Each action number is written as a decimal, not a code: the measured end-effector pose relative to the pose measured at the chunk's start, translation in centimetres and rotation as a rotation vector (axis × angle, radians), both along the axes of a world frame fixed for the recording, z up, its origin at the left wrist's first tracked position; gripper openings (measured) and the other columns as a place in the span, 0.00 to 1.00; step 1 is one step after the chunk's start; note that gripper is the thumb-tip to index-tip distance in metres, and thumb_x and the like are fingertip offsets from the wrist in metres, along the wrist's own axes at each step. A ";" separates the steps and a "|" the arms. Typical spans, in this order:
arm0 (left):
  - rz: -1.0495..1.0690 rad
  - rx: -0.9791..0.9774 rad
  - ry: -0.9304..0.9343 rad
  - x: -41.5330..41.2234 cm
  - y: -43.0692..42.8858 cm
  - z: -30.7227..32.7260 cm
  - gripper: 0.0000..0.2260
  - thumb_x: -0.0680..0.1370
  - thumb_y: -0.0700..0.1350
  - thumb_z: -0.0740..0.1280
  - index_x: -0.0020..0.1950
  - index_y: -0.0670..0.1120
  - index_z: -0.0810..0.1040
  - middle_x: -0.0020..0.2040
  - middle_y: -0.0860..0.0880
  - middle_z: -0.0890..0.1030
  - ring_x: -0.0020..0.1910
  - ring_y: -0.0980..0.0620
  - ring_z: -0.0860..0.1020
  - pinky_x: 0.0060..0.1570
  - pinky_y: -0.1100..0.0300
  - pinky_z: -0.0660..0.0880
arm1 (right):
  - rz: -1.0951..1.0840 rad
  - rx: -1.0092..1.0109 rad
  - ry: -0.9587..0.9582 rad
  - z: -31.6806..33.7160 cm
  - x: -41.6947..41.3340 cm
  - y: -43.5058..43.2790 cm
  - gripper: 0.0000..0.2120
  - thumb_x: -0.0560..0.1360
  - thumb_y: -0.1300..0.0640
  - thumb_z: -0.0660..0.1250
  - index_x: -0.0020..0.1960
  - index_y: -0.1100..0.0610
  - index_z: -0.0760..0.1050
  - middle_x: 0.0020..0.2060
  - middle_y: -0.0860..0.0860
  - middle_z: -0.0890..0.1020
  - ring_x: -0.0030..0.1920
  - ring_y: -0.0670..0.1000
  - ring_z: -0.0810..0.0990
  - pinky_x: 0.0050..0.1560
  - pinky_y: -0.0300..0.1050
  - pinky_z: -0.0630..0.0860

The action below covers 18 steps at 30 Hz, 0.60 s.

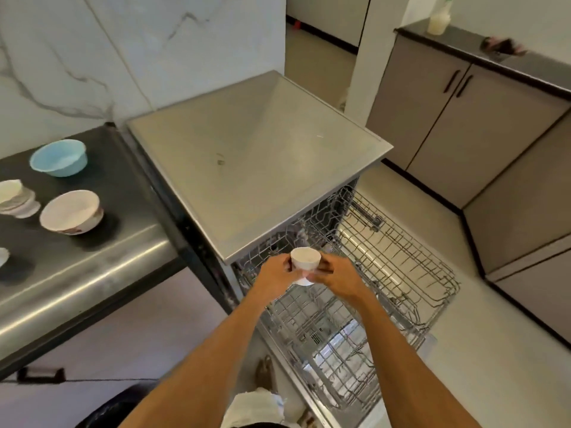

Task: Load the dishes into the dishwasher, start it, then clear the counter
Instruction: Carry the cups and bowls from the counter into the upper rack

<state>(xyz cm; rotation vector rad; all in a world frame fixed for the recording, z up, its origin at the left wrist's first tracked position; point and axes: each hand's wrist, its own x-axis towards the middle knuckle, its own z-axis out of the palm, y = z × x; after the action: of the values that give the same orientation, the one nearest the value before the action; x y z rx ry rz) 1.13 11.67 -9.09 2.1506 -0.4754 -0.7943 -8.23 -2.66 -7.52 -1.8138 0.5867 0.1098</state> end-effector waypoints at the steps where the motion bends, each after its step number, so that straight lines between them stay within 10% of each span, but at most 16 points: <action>1: 0.021 -0.003 0.042 0.4 -0.4 -0.6 0.18 0.73 0.51 0.73 0.57 0.42 0.79 0.51 0.44 0.83 0.49 0.46 0.80 0.47 0.53 0.76 | -0.014 0.017 0.026 -0.4 0.5 -0.2 0.27 0.70 0.65 0.74 0.67 0.62 0.73 0.59 0.56 0.81 0.60 0.55 0.80 0.64 0.54 0.76; 5: 0.198 -0.054 0.220 2.3 -1.9 -2.4 0.17 0.75 0.48 0.72 0.61 0.44 0.79 0.52 0.48 0.82 0.47 0.51 0.80 0.40 0.66 0.74 | -0.031 0.048 0.101 -2.1 3.1 -0.5 0.22 0.76 0.61 0.69 0.69 0.59 0.72 0.59 0.52 0.80 0.58 0.51 0.78 0.61 0.48 0.74; 8: 0.355 -0.075 0.320 3.8 -2.9 -4.7 0.19 0.73 0.50 0.74 0.59 0.45 0.75 0.54 0.45 0.81 0.50 0.45 0.81 0.44 0.56 0.77 | -0.028 0.093 0.155 -4.1 4.7 -0.7 0.21 0.74 0.64 0.70 0.66 0.58 0.74 0.53 0.50 0.82 0.53 0.51 0.80 0.53 0.41 0.76; 12: 0.469 -0.055 0.397 5.2 -4.1 -7.4 0.17 0.73 0.51 0.73 0.54 0.46 0.70 0.56 0.42 0.79 0.51 0.42 0.80 0.50 0.50 0.79 | -0.067 0.013 0.169 -7.0 6.1 -0.5 0.16 0.72 0.63 0.72 0.59 0.57 0.79 0.48 0.56 0.84 0.50 0.58 0.83 0.57 0.62 0.77; 18: 0.354 0.036 0.263 7.9 -6.0 -10.4 0.15 0.79 0.52 0.65 0.56 0.41 0.80 0.49 0.44 0.83 0.43 0.48 0.81 0.36 0.60 0.78 | -0.196 0.028 0.242 -12.0 9.9 -2.5 0.16 0.77 0.62 0.68 0.64 0.64 0.75 0.49 0.58 0.83 0.36 0.45 0.76 0.35 0.38 0.75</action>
<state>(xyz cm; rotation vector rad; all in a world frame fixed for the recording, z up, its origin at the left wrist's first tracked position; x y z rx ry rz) 8.99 5.67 -19.45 2.0443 0.0555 -0.8680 1.62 -5.20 -19.52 -1.7180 0.9261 0.2047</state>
